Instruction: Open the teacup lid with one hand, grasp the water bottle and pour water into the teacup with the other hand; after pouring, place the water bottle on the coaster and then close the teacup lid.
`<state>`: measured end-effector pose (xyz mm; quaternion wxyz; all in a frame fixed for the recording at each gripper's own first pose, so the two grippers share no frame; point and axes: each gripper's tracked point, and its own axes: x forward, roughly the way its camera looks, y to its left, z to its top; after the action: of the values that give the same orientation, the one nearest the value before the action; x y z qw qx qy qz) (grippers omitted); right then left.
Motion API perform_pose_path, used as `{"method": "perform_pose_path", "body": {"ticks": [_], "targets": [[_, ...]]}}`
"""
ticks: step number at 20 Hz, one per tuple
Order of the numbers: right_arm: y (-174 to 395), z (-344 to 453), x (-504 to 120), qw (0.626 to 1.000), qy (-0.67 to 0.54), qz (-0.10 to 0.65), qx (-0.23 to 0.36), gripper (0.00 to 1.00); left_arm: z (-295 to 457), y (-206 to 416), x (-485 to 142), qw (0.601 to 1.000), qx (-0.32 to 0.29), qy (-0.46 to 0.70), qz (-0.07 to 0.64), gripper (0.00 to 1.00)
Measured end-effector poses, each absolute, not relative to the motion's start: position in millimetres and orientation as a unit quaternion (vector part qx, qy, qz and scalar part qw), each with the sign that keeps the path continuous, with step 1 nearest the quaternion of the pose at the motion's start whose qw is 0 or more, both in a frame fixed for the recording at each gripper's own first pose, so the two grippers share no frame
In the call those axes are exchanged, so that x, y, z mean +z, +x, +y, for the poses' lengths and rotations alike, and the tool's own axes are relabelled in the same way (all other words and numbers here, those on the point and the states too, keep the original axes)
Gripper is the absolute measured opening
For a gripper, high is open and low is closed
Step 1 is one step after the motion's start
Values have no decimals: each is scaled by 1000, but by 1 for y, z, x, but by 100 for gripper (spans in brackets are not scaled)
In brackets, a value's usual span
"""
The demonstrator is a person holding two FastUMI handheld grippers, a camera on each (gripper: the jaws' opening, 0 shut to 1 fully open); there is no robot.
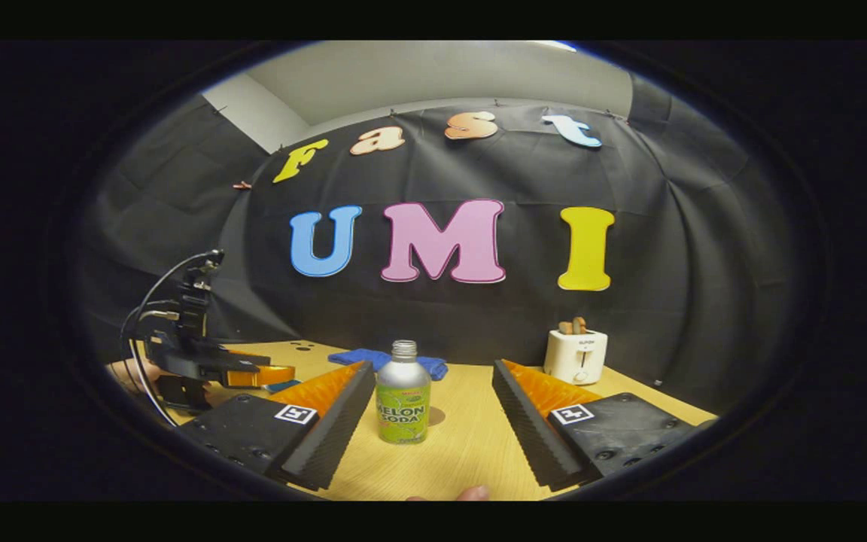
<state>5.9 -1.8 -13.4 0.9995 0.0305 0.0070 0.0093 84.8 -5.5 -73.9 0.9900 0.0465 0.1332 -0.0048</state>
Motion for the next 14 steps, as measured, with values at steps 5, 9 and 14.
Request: {"method": "perform_pose_path", "body": {"ticks": [5, 9, 14], "targets": [[6, -6, -13, 999, 38, 7, 9, 96, -3, 95, -93, 986, 0, 44, 162, 77], [6, -7, -14, 999, 33, 9, 8, 97, 0, 100, -100, 984, 4, 44, 170, 69], [8, -6, -19, 999, 38, 14, 10, 97, -2, 104, -100, 985, 3, 48, 167, 43]]}}
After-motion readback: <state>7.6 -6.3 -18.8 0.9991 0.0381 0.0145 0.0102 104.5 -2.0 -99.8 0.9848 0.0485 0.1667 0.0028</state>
